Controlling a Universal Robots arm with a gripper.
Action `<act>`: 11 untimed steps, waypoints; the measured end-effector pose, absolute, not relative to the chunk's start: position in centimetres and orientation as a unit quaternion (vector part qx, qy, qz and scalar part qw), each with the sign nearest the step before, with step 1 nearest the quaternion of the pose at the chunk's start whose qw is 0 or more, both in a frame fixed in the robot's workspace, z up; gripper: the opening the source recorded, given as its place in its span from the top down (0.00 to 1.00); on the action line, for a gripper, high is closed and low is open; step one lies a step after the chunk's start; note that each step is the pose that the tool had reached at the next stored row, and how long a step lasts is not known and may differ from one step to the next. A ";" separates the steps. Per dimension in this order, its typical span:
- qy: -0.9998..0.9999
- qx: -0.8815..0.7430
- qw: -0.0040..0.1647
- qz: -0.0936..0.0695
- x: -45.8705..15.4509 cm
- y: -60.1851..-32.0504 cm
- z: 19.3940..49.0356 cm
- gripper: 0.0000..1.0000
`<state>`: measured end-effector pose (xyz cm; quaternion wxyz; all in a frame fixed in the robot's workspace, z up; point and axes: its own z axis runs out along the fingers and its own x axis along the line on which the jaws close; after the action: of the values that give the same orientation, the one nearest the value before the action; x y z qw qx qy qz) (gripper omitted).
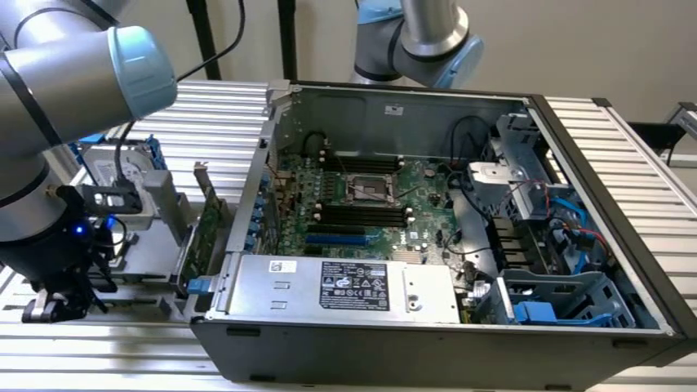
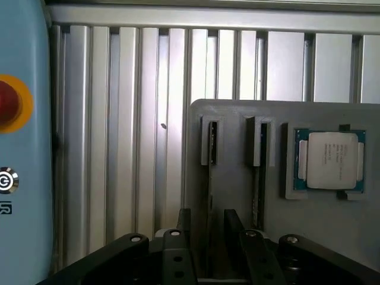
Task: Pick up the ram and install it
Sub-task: 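Pick up the ram and move it above insertion slot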
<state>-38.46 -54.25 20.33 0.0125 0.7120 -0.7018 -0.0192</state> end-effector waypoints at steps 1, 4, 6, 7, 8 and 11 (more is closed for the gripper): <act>-0.702 0.712 0.013 -0.019 -38.4 -54.2 20.2 0.64; -0.702 0.712 0.012 -0.019 -38.3 -54.2 20.0 0.64; -0.702 0.712 0.012 -0.019 -38.2 -54.2 19.8 0.64; -0.702 0.712 0.012 -0.019 -38.2 -54.2 19.7 0.64; -0.702 0.712 0.012 -0.019 -38.2 -54.2 19.6 0.64; -0.702 0.712 0.012 -0.020 -38.2 -54.2 19.3 0.64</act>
<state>-38.19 -54.22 19.33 0.0124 0.7120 -0.7018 -0.0196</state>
